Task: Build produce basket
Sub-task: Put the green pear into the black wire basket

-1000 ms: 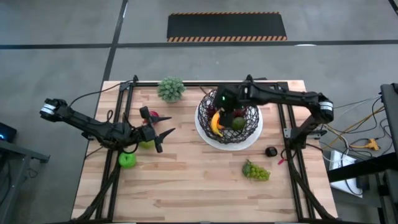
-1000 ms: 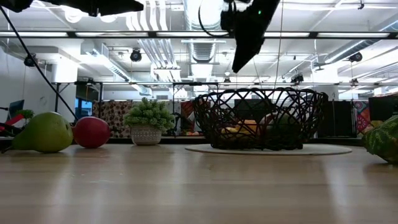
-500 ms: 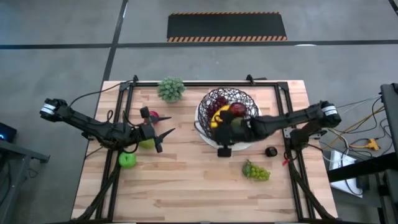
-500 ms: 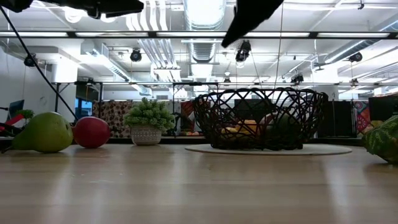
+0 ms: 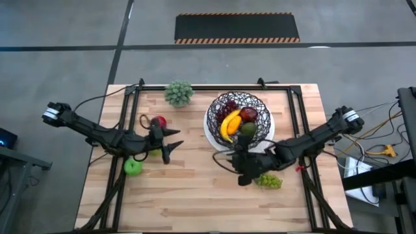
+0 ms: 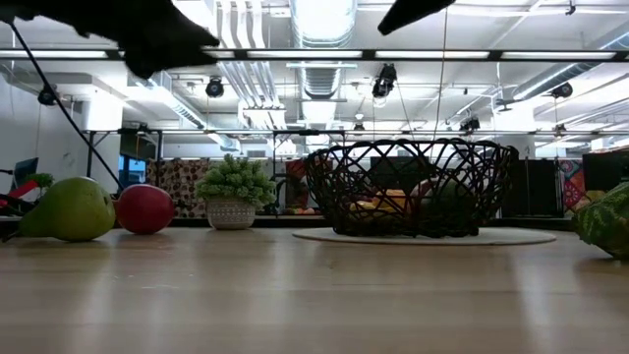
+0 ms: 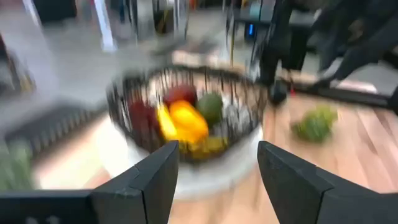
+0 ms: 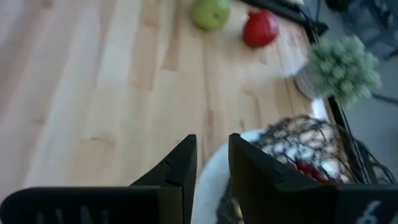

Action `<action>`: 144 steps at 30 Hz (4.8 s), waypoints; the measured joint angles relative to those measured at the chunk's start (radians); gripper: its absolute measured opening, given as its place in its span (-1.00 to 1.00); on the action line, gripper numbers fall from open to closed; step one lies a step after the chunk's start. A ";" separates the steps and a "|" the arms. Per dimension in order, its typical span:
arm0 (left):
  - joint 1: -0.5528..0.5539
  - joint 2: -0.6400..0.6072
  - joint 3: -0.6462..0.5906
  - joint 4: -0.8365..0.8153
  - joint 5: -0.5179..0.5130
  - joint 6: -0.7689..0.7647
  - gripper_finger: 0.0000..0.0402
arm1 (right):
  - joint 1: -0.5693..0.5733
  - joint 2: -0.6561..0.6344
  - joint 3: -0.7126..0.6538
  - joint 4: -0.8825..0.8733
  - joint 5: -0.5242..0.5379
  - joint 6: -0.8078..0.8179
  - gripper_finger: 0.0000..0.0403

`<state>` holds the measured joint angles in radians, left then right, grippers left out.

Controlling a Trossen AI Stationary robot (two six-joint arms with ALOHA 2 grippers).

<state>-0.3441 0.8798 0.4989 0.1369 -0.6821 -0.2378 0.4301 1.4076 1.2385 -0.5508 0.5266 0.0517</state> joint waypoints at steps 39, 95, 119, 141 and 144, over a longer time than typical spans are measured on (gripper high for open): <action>-0.016 0.408 0.387 -1.522 0.445 -0.384 0.01 | 0.028 -0.228 -0.438 0.506 -0.002 -0.063 -0.52; 0.030 0.595 0.198 -1.006 0.342 -0.304 0.18 | 0.028 -0.226 -0.453 0.498 -0.040 -0.071 -0.33; 0.028 0.390 0.247 -0.238 0.146 0.112 -0.18 | 0.028 -0.102 -0.590 1.113 -0.029 -0.256 -0.45; 0.031 0.554 0.208 0.553 0.239 0.467 -0.16 | -0.029 0.066 -0.558 1.532 -0.037 -0.166 0.49; 0.032 0.593 0.210 0.596 0.240 0.487 -0.16 | -0.036 0.088 -0.525 1.529 -0.033 -0.172 0.59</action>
<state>-0.3122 1.4726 0.7088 0.7328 -0.4423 0.2494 0.3938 1.4953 0.7131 0.9783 0.4938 -0.1200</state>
